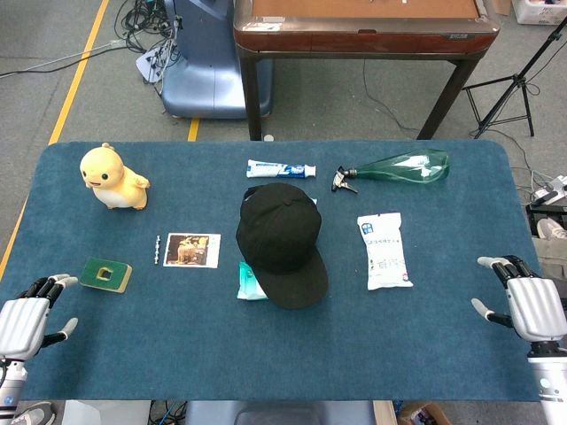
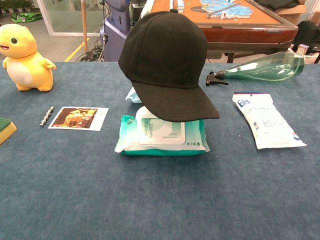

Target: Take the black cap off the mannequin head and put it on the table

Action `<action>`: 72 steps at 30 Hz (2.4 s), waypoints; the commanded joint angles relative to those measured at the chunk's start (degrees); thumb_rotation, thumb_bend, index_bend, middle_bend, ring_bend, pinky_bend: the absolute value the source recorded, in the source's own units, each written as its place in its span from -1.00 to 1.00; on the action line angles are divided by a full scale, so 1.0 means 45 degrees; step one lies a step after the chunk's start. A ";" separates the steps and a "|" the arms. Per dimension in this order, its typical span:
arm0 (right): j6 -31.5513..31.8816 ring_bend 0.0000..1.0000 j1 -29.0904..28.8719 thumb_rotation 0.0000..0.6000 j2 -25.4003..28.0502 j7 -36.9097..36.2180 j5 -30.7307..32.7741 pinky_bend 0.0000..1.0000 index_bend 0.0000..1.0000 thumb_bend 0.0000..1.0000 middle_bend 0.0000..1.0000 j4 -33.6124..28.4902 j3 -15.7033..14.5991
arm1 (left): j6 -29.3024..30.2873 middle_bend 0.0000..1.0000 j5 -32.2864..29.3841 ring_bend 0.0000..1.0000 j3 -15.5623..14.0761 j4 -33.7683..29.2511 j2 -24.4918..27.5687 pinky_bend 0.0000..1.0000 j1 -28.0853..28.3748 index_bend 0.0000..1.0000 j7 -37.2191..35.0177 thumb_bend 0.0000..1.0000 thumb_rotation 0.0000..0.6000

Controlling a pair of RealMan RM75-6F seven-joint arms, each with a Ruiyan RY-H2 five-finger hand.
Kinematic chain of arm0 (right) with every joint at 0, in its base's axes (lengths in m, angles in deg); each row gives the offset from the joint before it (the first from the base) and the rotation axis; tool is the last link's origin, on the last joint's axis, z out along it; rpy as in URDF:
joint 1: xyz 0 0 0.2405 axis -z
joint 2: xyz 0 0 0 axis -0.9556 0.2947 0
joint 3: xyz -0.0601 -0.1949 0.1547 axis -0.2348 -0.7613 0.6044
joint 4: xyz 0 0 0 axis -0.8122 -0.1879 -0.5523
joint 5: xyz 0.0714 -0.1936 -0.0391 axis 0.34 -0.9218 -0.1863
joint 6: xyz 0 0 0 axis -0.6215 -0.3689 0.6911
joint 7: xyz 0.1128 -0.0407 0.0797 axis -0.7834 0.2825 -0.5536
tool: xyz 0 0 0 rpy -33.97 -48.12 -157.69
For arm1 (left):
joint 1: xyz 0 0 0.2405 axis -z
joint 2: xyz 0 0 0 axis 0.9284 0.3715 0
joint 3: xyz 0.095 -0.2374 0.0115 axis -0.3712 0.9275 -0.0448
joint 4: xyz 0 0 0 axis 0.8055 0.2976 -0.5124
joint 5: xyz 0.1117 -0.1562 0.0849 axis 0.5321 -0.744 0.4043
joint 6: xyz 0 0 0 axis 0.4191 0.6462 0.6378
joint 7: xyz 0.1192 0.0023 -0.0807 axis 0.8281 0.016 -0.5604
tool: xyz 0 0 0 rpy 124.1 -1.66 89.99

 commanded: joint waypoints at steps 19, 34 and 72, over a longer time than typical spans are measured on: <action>0.2036 -0.08 -0.0398 1.00 -0.1755 -0.0485 -0.1790 0.28 -0.12 -0.76 0.15 0.1746 0.0598 | 0.0604 -0.53 0.0033 -0.60 -0.0024 -0.0162 0.0080 -0.20 -0.0327 -0.50 -0.0104 -0.56 1.00; 0.1184 0.62 -0.2615 1.00 -0.3980 0.0640 -0.3701 0.89 0.61 -1.00 0.90 0.3149 0.0628 | 0.0596 -0.53 0.0000 -0.60 0.0000 -0.0170 0.0205 -0.20 -0.0363 -0.50 -0.0347 -0.56 1.00; -0.0508 0.64 -0.5078 1.00 -0.7074 -0.0079 -0.3933 0.90 0.62 -1.00 0.92 0.4718 0.0065 | 0.0854 -0.53 0.0057 -0.60 -0.0029 -0.0278 0.0378 -0.20 -0.0608 -0.50 -0.0652 -0.56 1.00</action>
